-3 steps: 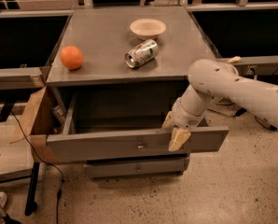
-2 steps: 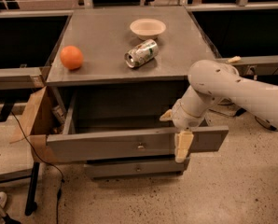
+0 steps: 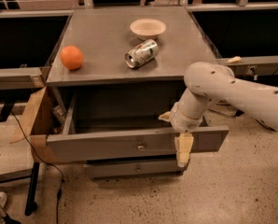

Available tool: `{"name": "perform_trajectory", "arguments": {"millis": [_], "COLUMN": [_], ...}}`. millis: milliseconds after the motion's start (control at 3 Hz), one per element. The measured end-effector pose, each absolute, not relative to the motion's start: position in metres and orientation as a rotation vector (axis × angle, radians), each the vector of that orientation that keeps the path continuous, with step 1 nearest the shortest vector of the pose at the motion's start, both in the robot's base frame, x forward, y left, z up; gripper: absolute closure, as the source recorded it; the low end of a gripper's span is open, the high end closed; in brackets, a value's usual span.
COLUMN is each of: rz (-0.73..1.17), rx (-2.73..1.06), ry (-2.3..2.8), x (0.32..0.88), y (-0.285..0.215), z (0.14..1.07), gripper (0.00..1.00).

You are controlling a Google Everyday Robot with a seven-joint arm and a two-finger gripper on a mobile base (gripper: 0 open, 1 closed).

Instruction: Open top drawer

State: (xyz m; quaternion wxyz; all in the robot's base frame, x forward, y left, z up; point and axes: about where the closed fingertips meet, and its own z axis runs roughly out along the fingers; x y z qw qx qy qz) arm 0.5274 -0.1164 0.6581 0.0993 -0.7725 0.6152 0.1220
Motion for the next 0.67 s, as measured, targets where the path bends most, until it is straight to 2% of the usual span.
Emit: {"name": "perform_trajectory", "arguments": {"millis": [333,667], "rz": [0.35,0.33], "rx": [-2.329,-2.345], "ry": [1.872,1.909], "x": [0.52,0.513], "y": [-0.129,-0.141], "z": [0.652,0.656], "gripper": [0.01,0.22]}}
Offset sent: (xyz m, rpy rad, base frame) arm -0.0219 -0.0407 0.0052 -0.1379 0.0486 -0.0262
